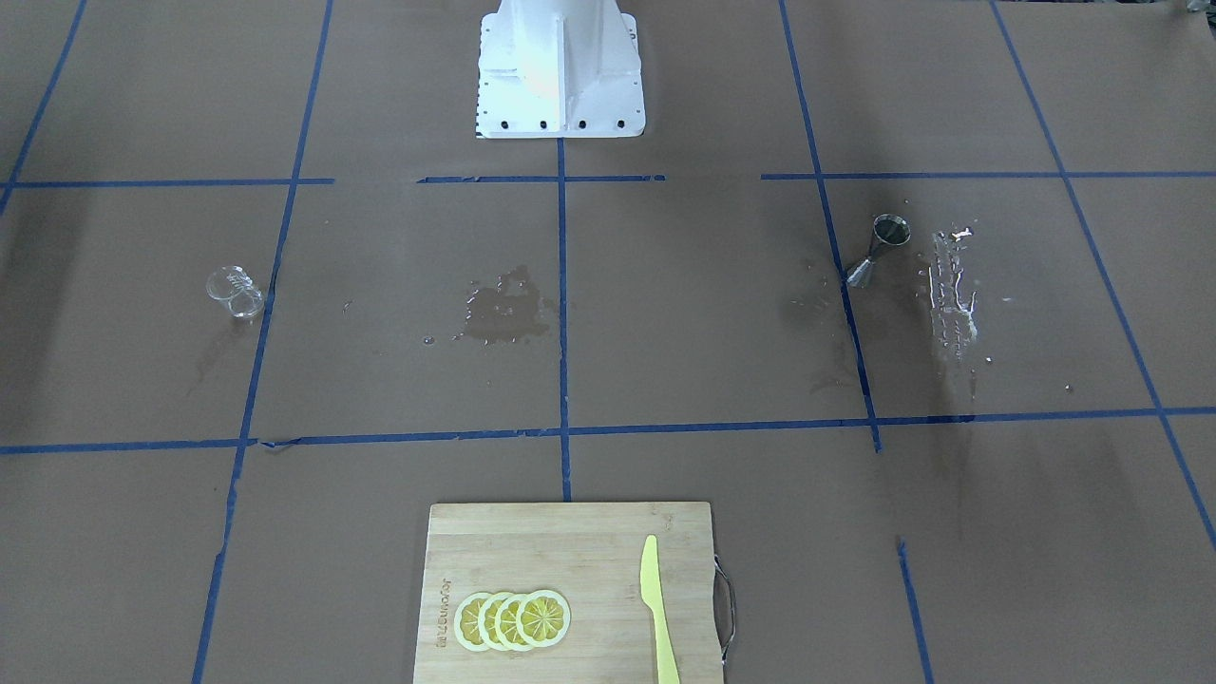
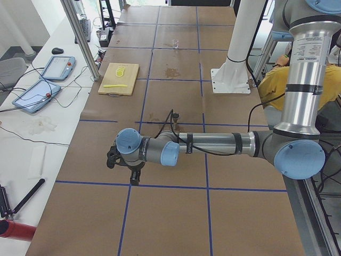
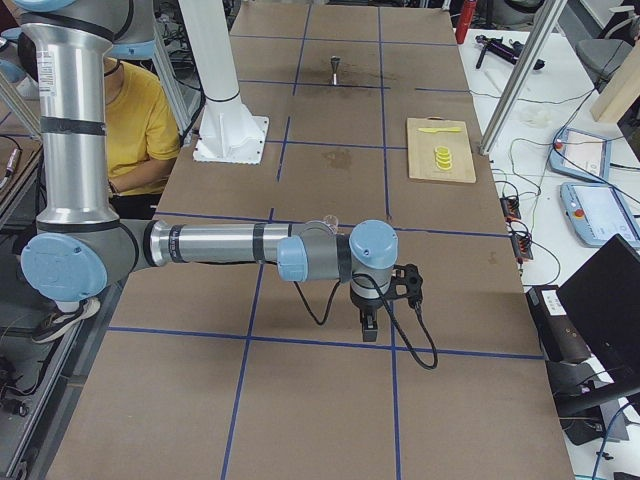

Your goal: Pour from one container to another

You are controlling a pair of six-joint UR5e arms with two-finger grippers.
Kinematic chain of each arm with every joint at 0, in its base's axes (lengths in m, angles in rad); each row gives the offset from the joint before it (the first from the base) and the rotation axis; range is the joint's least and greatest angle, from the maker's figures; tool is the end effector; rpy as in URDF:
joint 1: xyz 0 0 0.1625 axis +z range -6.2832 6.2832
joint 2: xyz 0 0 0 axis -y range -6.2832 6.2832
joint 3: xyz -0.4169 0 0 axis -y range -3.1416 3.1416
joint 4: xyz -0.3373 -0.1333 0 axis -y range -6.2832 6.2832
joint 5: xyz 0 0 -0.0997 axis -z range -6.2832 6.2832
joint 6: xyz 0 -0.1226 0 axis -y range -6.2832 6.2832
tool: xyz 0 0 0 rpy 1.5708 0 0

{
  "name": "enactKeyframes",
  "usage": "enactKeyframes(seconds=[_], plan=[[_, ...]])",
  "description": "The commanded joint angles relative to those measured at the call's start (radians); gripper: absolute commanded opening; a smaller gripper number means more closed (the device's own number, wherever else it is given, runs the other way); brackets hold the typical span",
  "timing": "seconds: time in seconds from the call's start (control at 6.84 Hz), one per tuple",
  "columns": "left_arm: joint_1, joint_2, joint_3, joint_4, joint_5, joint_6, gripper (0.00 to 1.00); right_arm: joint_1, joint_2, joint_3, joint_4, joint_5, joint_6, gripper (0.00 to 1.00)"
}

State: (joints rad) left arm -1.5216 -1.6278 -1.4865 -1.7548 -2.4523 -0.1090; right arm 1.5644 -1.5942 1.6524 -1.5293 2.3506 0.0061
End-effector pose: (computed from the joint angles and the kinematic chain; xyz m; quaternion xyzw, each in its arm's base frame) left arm -0.0155 -0.4729 0.6494 0.0370 0.4296 0.0064 0.9023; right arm 0.0443 -0.4351 0.6365 0.0437 -0.3799 -0.0191 0.9238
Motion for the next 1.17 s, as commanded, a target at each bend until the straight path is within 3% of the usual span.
enactKeyframes(seconds=[0.0, 0.15, 1.02], plan=[[0.0, 0.002, 0.0, 0.0, -0.001, 0.002, 1.0, -0.032, 0.005, -0.034, 0.009, 0.013, 0.011, 1.0], [0.0, 0.003, -0.001, 0.0, -0.002, 0.002, 1.0, -0.032, -0.022, 0.002, 0.047, 0.022, 0.011, 1.0], [0.0, 0.003, 0.002, 0.0, 0.004, 0.002, 1.0, -0.032, -0.021, 0.006, 0.052, 0.015, 0.008, 1.0]])
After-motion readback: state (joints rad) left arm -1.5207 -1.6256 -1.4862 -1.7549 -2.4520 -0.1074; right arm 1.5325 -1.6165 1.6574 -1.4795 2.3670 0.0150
